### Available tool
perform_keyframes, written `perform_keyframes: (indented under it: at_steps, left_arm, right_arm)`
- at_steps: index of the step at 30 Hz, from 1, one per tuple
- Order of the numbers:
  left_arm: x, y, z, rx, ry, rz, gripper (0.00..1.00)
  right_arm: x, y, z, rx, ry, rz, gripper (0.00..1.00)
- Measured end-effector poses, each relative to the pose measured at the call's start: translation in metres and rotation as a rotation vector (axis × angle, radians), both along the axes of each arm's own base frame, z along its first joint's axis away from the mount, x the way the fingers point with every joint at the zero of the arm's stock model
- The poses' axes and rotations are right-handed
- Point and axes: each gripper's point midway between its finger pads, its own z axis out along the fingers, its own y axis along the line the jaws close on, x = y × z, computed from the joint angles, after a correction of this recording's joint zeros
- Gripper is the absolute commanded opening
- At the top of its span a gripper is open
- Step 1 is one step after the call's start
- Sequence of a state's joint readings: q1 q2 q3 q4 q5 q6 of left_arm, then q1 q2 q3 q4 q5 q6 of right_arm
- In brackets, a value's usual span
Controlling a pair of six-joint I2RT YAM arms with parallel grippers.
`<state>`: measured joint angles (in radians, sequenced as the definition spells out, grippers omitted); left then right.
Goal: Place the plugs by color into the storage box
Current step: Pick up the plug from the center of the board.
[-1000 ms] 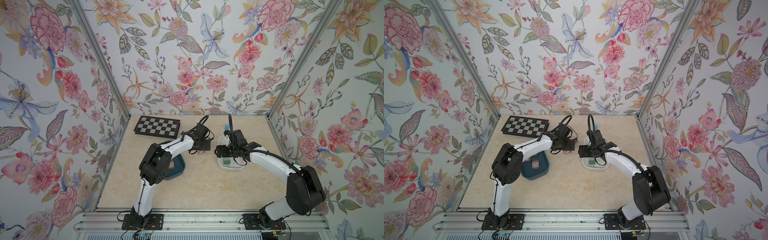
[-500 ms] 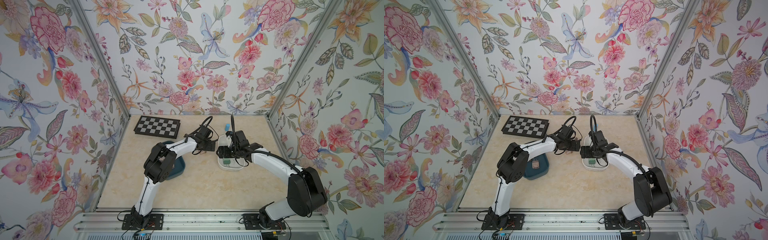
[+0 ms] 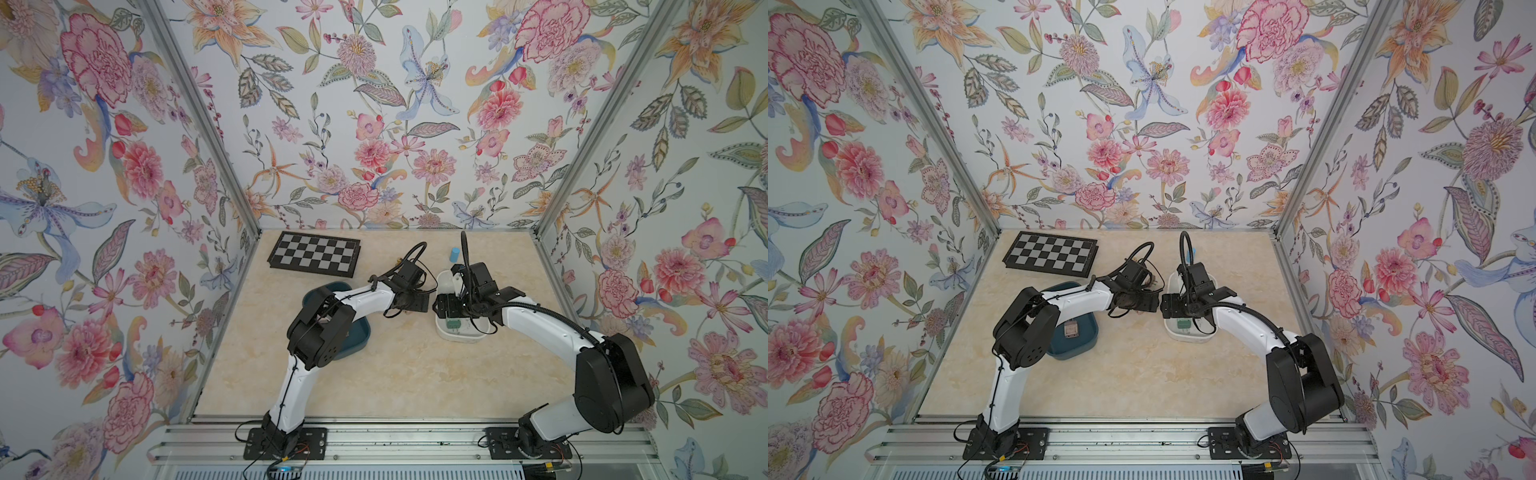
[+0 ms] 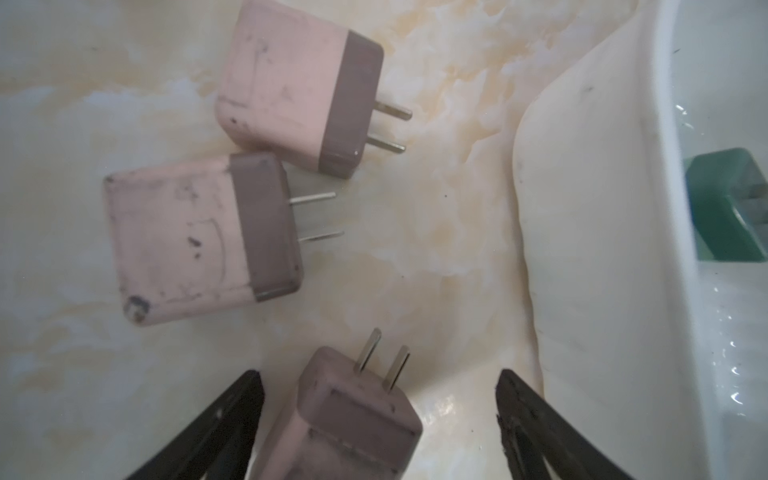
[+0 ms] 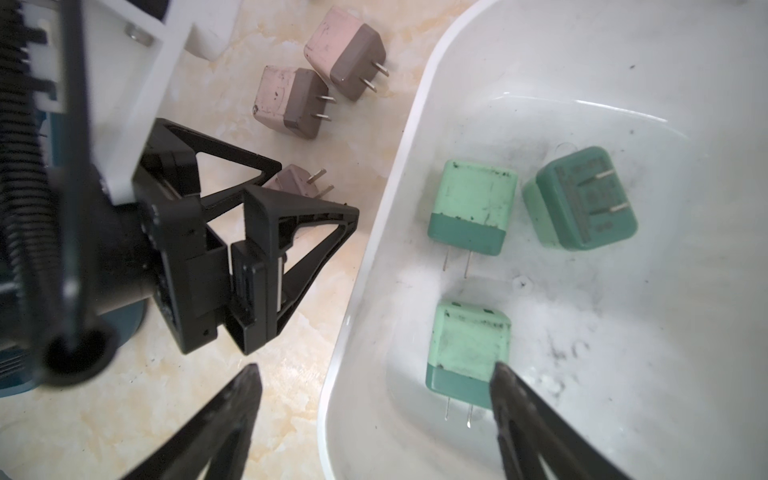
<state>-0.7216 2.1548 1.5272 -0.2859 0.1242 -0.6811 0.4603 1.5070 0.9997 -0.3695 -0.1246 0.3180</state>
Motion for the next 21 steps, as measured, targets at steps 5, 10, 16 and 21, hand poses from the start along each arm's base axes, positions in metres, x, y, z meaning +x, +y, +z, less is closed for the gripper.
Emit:
perform_keyframes:
  at_steps: [5,10,16,21]
  left_arm:
    - [-0.003,0.004,-0.002,0.026,0.001,0.004,0.77]
    - [-0.009,0.008,-0.004,0.084,0.014,-0.004,0.67]
    - [-0.016,0.011,-0.008,0.143,0.027,-0.014,0.53]
    - [-0.015,0.015,-0.009,0.160,0.023,-0.003,0.42]
  right_arm:
    - [0.001,-0.002,0.000,0.000,0.000,-0.006,0.88]
    - [0.002,-0.005,0.001,0.002,-0.004,-0.014,0.88]
    - [0.000,-0.010,0.004,0.006,-0.011,-0.024,0.88]
    - [0.000,-0.010,0.004,0.005,-0.011,-0.024,0.88]
